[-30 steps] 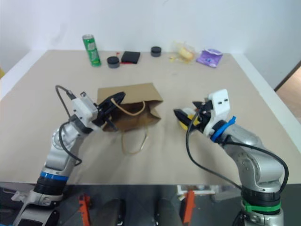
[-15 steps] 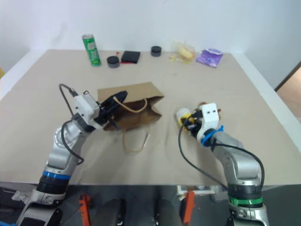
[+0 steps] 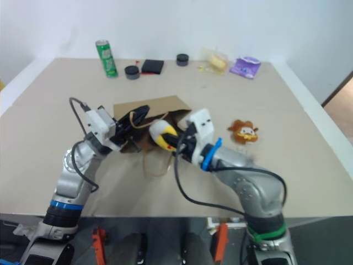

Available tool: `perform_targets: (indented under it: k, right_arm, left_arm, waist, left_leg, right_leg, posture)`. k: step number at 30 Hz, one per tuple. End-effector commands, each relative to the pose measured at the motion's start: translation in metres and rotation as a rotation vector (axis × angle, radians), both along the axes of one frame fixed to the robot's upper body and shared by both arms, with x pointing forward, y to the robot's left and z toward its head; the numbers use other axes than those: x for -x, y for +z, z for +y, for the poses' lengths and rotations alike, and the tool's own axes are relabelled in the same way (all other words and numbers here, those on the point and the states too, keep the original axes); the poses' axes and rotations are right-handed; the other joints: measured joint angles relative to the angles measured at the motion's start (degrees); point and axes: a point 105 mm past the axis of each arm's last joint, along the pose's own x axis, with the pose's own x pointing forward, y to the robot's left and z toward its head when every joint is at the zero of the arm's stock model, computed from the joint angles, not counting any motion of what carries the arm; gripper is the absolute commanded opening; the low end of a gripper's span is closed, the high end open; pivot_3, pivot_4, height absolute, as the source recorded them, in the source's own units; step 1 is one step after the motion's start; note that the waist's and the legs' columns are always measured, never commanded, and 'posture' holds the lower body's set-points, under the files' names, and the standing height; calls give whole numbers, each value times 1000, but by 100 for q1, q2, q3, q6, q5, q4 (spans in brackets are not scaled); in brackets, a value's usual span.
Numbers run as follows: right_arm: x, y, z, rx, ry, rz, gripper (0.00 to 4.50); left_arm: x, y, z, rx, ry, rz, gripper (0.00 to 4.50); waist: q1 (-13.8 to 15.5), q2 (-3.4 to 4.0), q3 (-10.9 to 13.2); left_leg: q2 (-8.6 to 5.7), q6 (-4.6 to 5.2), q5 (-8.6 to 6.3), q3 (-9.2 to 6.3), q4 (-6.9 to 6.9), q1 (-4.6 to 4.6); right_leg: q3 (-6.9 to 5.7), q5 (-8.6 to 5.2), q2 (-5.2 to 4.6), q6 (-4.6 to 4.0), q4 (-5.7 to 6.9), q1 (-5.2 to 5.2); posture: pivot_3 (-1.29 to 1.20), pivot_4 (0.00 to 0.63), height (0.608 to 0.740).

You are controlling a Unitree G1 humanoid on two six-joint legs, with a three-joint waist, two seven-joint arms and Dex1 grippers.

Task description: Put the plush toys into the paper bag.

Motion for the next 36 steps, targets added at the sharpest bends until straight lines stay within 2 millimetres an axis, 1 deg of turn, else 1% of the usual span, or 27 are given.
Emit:
perform_targets:
  k: [1,3,5,7,10,12,13,15,17,18,19,20,23,25,27,29,31,32,34,36]
  right_arm:
    - [-24,4,19,-1,-50,-47,24]
    - [-43,-2,28,13,-112,-45,24]
    - [-56,-6,34,14,-158,-50,24]
    - [-63,-4,39,-3,-179,-74,24]
    - [-66,5,43,-43,-190,-118,24]
    - [-59,14,42,-86,-160,-147,1000]
    - [-55,17,40,-100,-142,-155,1296]
    - [-42,19,26,-103,-113,-175,2232]
    - [-26,21,11,-94,-76,-192,3293]
    - [-19,23,5,-90,-58,-196,3585]
    - [-11,24,-4,-79,-41,-203,4187]
    - [-4,25,-11,-69,-25,-206,4433]
    - [8,26,-42,-28,-32,-187,4433]
    - [7,25,-70,12,-103,-173,4433]
    - [-1,26,-102,34,-223,-159,4433]
    - [-10,26,-130,65,-355,-156,4433]
    - [-28,19,-168,137,-561,-129,4433]
    - [-33,15,-182,164,-635,-117,4433]
    - [-43,1,-207,201,-770,-51,4433]
    - [-49,-12,-220,219,-846,-1,4433]
  left_arm:
    - [6,14,-2,19,-15,-56,0]
    - [7,14,-3,22,-18,-56,0]
    - [7,13,-4,24,-21,-55,0]
    - [7,13,-4,24,-23,-54,0]
    - [8,13,-5,25,-23,-54,0]
    - [8,13,-4,24,-21,-55,0]
    - [8,13,-4,23,-19,-56,0]
    - [7,13,-2,24,-11,-57,0]
    - [7,14,-1,24,-8,-58,0]
    - [7,14,-1,24,-8,-59,0]
    - [7,14,-1,25,-8,-60,0]
    - [7,14,-1,26,-8,-60,0]
    - [6,15,0,30,-7,-58,0]
    - [6,15,0,32,-7,-56,0]
    - [5,14,-1,32,-11,-54,0]
    - [5,15,-2,32,-14,-53,0]
    - [4,15,-2,32,-15,-53,0]
    - [3,15,-2,32,-16,-53,0]
    - [3,15,-3,33,-19,-52,0]
    - [3,16,-4,34,-23,-52,0]
  waist:
    - [-1,0,0]
    - [-4,-1,0]
    - [-4,-1,0]
    - [-4,-1,0]
    - [-4,-1,0]
    - [-4,-1,0]
    - [-4,-1,0]
    - [3,-1,0]
    - [15,-1,0]
    - [14,-1,0]
    - [6,-1,0]
    - [0,-1,0]
    - [3,-1,0]
    - [6,-1,0]
    - [9,-1,0]
    - [-5,-1,0]
    - [-5,-1,-1]
    - [1,-1,-1]
    - [2,-1,-1]
    - [2,-1,-1]
  left_leg:
    - [0,-1,0,3,0,0]
    - [1,-1,-1,1,-3,-3]
    - [1,-1,-1,2,-3,-3]
    - [3,-1,-1,1,-3,-4]
    - [4,-1,-1,0,-5,-9]
    - [3,-1,-1,1,-5,-23]
    - [3,-1,-1,3,-5,-33]
    - [2,-1,-1,5,-5,-40]
    - [-1,-1,-1,0,-5,-46]
    - [-2,-1,-1,2,-4,-46]
    - [-6,-2,-1,2,-4,-48]
    - [-7,-2,-1,7,-1,-47]
    - [1,-1,-1,8,-1,-40]
    - [3,-1,-1,8,1,-38]
    - [3,-1,0,8,2,-36]
    - [1,-1,0,16,3,-33]
    - [3,-1,0,25,3,-28]
    - [3,-1,0,25,4,-28]
    - [0,0,1,27,4,-29]
    - [-1,1,2,36,4,-30]
  right_leg:
    - [2,0,1,-1,0,-2]
    - [1,2,4,3,0,-3]
    - [3,13,6,20,0,-8]
    - [2,13,8,20,0,-8]
    - [2,13,10,21,0,-13]
    - [4,15,9,22,1,-28]
    - [8,19,9,27,2,-41]
    - [11,21,9,29,2,-49]
    - [9,18,6,32,2,-50]
    - [10,17,4,33,2,-50]
    - [11,17,2,33,2,-50]
    - [15,19,0,33,1,-51]
    - [17,22,8,32,2,-51]
    - [16,24,12,27,2,-50]
    - [16,10,12,3,2,-47]
    - [23,12,11,1,2,-47]
    - [30,15,14,2,2,-47]
    - [31,16,15,2,2,-46]
    - [35,17,14,3,2,-46]
    - [47,19,14,6,2,-50]
  posture:
    - [0,150,740]
    - [0,150,740]
    - [0,150,740]
    - [0,150,740]
    - [0,150,740]
    - [0,150,740]
    - [0,150,740]
    - [0,150,740]
    - [0,150,740]
    - [0,150,740]
    - [0,150,740]
    - [0,150,740]
    - [0,150,740]
    - [0,150,740]
    - [0,150,740]
    - [0,150,740]
    - [0,150,740]
    - [0,150,740]
    - [0,150,740]
    - [0,150,740]
